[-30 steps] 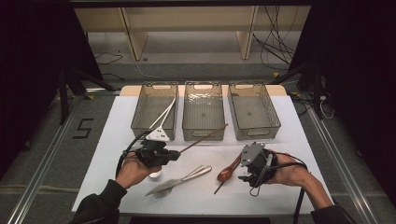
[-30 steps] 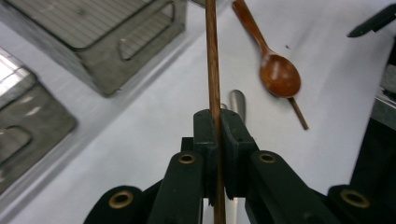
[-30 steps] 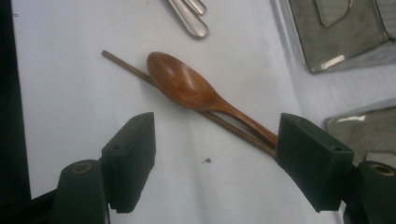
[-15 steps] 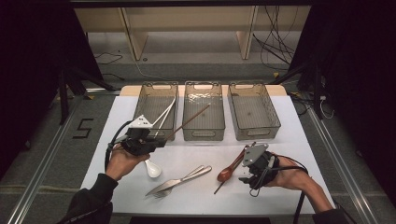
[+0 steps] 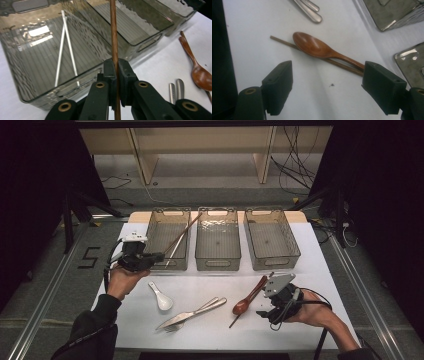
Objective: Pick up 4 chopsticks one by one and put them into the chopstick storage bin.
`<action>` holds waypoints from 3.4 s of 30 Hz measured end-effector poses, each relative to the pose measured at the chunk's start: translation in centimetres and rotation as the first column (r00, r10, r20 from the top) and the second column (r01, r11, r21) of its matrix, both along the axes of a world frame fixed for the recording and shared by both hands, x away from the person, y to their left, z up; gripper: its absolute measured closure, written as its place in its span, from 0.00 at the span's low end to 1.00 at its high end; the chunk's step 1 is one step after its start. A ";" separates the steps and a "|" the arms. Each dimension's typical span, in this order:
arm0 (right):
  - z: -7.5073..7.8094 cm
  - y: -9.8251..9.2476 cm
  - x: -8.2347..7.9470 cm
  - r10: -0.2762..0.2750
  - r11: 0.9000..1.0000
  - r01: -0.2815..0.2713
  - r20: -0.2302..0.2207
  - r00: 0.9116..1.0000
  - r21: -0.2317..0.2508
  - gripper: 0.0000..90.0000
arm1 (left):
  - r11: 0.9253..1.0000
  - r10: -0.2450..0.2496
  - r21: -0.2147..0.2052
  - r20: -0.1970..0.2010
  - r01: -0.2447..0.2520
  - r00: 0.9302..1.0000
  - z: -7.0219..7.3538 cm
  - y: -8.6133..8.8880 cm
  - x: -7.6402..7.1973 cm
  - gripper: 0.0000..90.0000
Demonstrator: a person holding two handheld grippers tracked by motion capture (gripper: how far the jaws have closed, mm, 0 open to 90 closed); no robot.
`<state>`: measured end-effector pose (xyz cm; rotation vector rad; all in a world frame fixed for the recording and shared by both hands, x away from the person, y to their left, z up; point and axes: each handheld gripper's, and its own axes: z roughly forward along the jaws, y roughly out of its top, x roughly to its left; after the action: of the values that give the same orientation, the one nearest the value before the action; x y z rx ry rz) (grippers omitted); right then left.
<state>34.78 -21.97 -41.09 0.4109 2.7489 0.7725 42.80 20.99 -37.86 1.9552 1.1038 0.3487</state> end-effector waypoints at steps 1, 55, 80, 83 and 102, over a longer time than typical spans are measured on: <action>0.0 0.0 -0.1 -0.004 1.000 0.004 0.000 1.000 0.005 0.28 | 1.000 0.007 0.000 -0.001 -0.007 1.000 0.1 0.0 0.2 0.95; -0.2 -0.7 -0.3 0.004 1.000 -0.004 0.004 1.000 0.006 0.29 | 0.981 0.194 -0.006 -0.074 -0.195 0.978 -1.0 0.1 5.5 0.41; -2.9 -0.5 5.8 0.009 0.997 -0.016 -0.087 0.996 -0.079 0.27 | 0.994 -0.080 -0.069 0.054 0.083 0.995 -0.2 -2.8 -6.4 0.18; -3.3 -0.2 6.2 0.020 0.997 -0.028 -0.099 0.995 -0.077 0.27 | 0.994 -0.091 -0.059 0.062 0.095 0.994 -0.3 -3.0 -7.2 0.18; -4.7 0.5 7.1 0.027 0.993 -0.044 -0.152 0.988 -0.111 0.28 | 0.994 -0.087 -0.055 0.055 0.090 0.995 -0.9 -2.3 -8.6 0.18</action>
<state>41.91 -21.48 -45.75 0.4132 2.9304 0.6121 34.20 18.65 -38.74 1.9261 0.9800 0.3152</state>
